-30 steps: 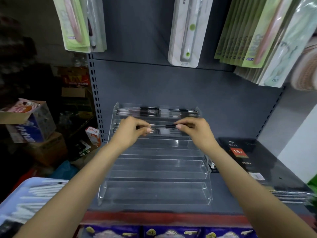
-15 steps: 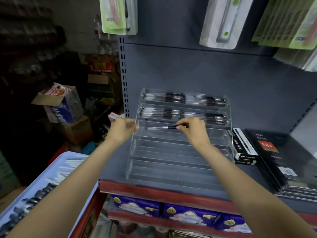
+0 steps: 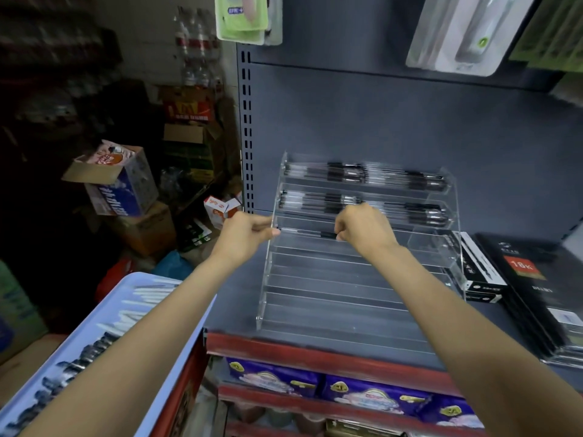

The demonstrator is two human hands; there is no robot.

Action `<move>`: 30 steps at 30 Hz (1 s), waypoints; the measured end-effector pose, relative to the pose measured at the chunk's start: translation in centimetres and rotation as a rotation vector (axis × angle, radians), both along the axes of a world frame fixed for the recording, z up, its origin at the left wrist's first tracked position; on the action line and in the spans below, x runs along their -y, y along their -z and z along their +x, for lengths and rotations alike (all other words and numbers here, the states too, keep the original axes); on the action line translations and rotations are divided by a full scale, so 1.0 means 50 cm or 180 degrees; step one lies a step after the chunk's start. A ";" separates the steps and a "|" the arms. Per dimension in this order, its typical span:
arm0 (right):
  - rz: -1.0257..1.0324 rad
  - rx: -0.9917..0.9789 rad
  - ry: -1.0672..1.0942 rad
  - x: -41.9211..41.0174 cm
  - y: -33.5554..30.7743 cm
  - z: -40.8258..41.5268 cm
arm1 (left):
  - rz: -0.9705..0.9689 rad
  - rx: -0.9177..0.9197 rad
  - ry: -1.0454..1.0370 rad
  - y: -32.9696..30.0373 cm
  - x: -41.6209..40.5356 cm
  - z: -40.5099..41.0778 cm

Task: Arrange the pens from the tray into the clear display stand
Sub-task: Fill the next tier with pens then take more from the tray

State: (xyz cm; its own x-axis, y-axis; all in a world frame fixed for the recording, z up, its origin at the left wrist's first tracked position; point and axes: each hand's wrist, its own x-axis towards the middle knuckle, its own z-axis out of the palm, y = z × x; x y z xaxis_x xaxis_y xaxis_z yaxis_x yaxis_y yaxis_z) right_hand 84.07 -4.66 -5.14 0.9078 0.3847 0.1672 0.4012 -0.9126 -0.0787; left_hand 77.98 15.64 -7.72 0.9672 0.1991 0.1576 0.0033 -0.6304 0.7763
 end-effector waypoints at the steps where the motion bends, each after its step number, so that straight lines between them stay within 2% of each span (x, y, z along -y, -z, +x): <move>1: -0.0049 -0.0012 -0.0024 -0.001 -0.001 0.002 | 0.0003 -0.0010 -0.0001 0.000 -0.001 0.000; 3: -0.0017 -0.0042 -0.0057 0.001 -0.001 0.003 | 0.0018 -0.0027 -0.0017 -0.001 -0.001 0.000; 6: 0.0360 -0.0188 -0.0084 0.010 0.005 0.005 | 0.0098 -0.0003 -0.0140 -0.008 0.002 -0.009; 14: 0.1956 -0.0157 -0.0407 -0.009 0.011 -0.052 | -0.0229 0.0406 -0.0512 0.003 -0.023 -0.103; 18: 0.2481 -0.0395 -0.0562 -0.098 0.020 -0.141 | -0.0024 0.0352 -0.0501 0.047 -0.090 -0.180; 24: 0.2304 -0.0930 -0.0848 -0.303 0.090 -0.263 | 0.0404 -0.0094 -0.0610 0.141 -0.276 -0.291; 30: 0.1611 -0.1561 -0.0731 -0.508 0.235 -0.363 | 0.0878 -0.0796 -0.0255 0.258 -0.502 -0.378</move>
